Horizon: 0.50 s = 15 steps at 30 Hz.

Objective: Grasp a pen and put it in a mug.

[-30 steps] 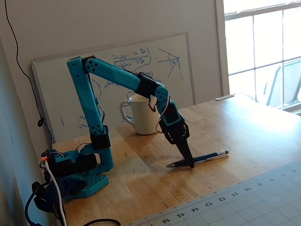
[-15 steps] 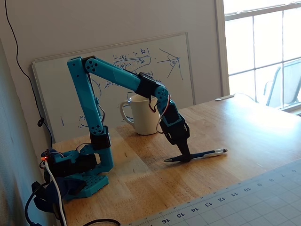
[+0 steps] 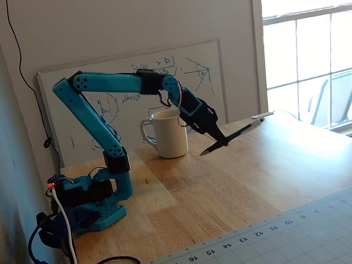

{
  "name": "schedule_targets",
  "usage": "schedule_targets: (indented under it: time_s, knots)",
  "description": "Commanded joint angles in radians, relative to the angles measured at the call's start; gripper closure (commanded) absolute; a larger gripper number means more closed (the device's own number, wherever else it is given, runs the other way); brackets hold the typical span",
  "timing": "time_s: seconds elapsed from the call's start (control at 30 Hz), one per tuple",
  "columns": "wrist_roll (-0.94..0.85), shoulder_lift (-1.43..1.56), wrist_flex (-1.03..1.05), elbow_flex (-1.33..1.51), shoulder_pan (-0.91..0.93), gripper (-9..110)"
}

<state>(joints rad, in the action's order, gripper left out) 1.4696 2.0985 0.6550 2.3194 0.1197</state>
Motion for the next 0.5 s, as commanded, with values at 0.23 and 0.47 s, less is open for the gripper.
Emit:
schedule_targets:
  time_s: [0.23, 0.47]
  knots:
    - [-0.595, 0.268, -0.011, -0.069, -0.230, 100]
    - [-1.276, 0.328, -0.011, -0.121, -0.344, 100]
